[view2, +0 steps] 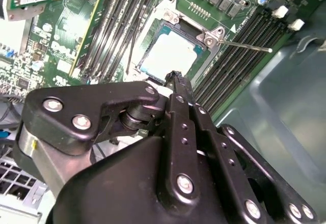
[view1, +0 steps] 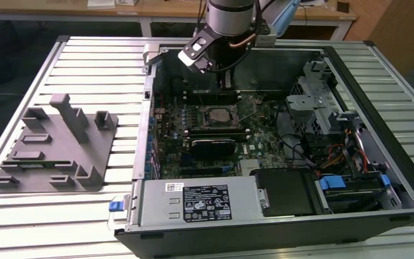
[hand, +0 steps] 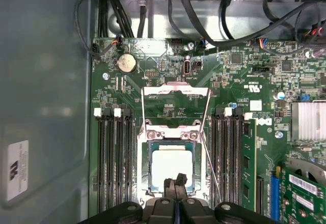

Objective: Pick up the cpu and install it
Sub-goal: 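Close the cpu cover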

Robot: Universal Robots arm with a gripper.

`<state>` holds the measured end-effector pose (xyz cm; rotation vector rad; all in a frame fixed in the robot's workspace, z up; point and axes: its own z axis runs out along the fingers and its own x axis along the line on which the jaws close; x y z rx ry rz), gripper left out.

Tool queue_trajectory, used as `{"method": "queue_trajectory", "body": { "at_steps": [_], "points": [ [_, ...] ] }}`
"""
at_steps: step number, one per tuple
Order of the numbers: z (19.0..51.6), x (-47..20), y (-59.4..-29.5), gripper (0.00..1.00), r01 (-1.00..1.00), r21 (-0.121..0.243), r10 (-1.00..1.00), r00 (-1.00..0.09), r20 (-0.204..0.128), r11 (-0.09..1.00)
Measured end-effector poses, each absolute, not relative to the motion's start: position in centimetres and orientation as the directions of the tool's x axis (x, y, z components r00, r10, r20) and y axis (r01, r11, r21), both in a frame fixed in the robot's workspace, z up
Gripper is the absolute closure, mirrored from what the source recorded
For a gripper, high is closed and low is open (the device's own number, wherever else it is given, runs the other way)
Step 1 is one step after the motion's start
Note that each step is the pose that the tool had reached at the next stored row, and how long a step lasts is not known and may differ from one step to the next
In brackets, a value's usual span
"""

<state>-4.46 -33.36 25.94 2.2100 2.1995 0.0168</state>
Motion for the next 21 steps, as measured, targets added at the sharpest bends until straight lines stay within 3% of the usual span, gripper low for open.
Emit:
{"method": "queue_trajectory", "body": {
  "at_steps": [21],
  "points": [
    [27.2,-3.4,-33.3,0.89,1.0,0.024,1.0,0.005,-0.009,-0.005]
  ]
}}
